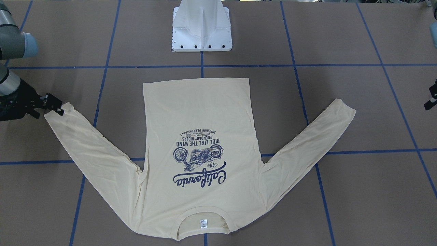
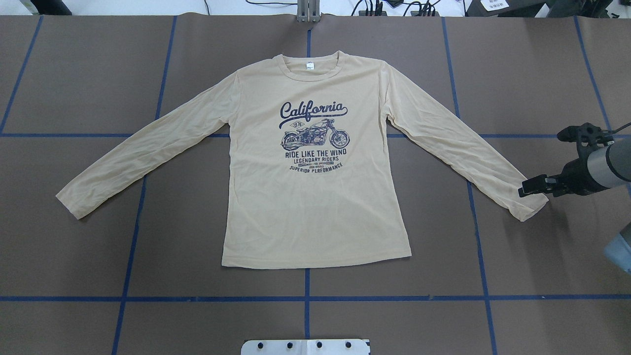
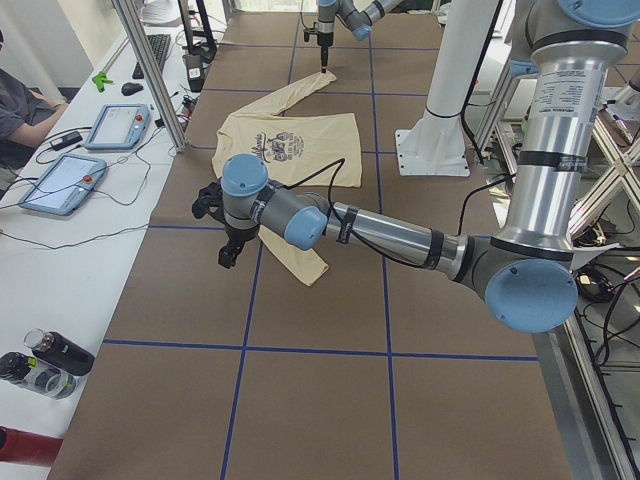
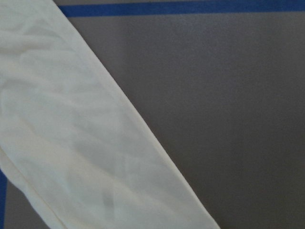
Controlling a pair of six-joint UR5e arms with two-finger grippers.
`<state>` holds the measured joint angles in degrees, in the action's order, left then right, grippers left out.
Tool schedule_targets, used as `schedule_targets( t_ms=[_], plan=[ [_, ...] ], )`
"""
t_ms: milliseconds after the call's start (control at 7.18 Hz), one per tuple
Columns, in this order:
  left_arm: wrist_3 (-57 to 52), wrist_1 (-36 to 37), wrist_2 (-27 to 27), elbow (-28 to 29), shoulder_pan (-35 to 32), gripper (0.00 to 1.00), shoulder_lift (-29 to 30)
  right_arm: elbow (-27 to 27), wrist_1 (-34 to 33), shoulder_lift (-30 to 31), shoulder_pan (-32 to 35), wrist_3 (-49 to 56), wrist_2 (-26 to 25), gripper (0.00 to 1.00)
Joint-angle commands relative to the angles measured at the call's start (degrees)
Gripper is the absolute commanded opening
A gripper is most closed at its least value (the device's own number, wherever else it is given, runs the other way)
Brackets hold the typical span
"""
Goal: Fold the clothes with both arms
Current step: 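Move the right gripper to the sleeve cuff nearest it and grasp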
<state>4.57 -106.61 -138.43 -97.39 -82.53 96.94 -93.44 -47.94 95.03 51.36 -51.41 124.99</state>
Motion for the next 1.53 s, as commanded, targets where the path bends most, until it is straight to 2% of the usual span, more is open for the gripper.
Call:
schedule_targets(
  t_ms=[0,139,279,418,836,1393],
  plan=[
    [0.0,0.0,0.0,0.0,0.0,1.0,0.0,0.2,-0.4,0.0,-1.1,0.0,-1.3,0.94],
    [0.0,0.0,0.0,0.0,0.0,1.0,0.0,0.3,-0.4,0.2,-1.1,0.1,-1.2,0.86],
    [0.0,0.0,0.0,0.1,0.0,1.0,0.0,0.4,-0.4,0.1,-1.1,0.1,-1.1,0.71],
    [0.0,0.0,0.0,0.0,0.0,1.0,0.0,0.4,-0.6,0.1,-1.1,0.1,-1.2,0.67],
    [0.0,0.0,0.0,0.1,0.0,1.0,0.0,0.4,-0.6,0.1,-1.1,0.1,-0.7,0.67],
    [0.0,0.0,0.0,0.1,0.0,1.0,0.0,-0.3,-1.9,-0.7,-0.9,-0.2,-0.3,0.15]
  ],
)
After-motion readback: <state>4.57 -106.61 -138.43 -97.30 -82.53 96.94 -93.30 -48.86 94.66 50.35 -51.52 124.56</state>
